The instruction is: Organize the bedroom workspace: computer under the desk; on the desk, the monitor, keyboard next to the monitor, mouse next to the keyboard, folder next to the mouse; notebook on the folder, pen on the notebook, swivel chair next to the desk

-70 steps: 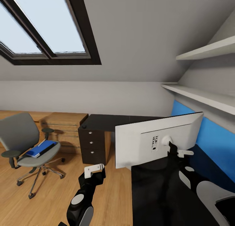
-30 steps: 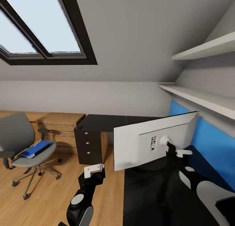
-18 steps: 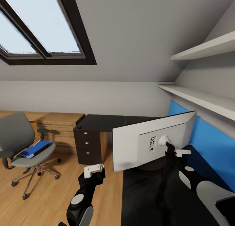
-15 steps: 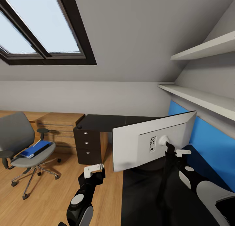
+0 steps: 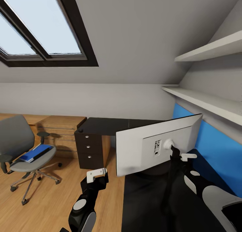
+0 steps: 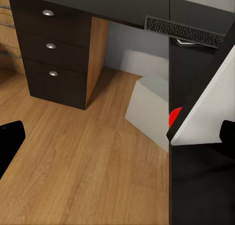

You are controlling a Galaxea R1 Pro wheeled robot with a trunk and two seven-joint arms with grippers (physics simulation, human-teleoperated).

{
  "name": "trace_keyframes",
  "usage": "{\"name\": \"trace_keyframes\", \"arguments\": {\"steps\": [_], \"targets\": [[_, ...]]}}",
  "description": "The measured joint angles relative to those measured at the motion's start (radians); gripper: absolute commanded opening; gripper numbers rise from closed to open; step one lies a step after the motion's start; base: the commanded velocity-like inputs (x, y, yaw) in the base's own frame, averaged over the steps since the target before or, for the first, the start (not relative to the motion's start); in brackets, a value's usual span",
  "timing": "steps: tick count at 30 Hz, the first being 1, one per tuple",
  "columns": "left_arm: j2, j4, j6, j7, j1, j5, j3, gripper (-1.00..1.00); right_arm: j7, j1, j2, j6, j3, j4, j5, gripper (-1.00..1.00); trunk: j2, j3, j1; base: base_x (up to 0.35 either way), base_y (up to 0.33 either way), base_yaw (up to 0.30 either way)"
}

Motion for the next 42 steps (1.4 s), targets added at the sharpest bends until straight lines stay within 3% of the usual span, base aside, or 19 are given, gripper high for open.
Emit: {"name": "trace_keyframes", "arguments": {"steps": [41, 42], "targets": [[0.000, 0.003, 0.001, 0.000, 0.000, 0.000, 0.000, 1.00, -0.001, 0.000, 0.000, 0.000, 0.001, 0.001, -0.005, -1.00, 0.000, 0.000, 0.000, 0.038, -0.021, 0.000], [0.000, 0.003, 0.001, 0.000, 0.000, 0.000, 0.000, 1.00, -0.001, 0.000, 0.000, 0.000, 0.001, 0.001, -0.005, 1.00, 0.000, 0.000, 0.000, 0.000, 0.000, 0.000]]}}
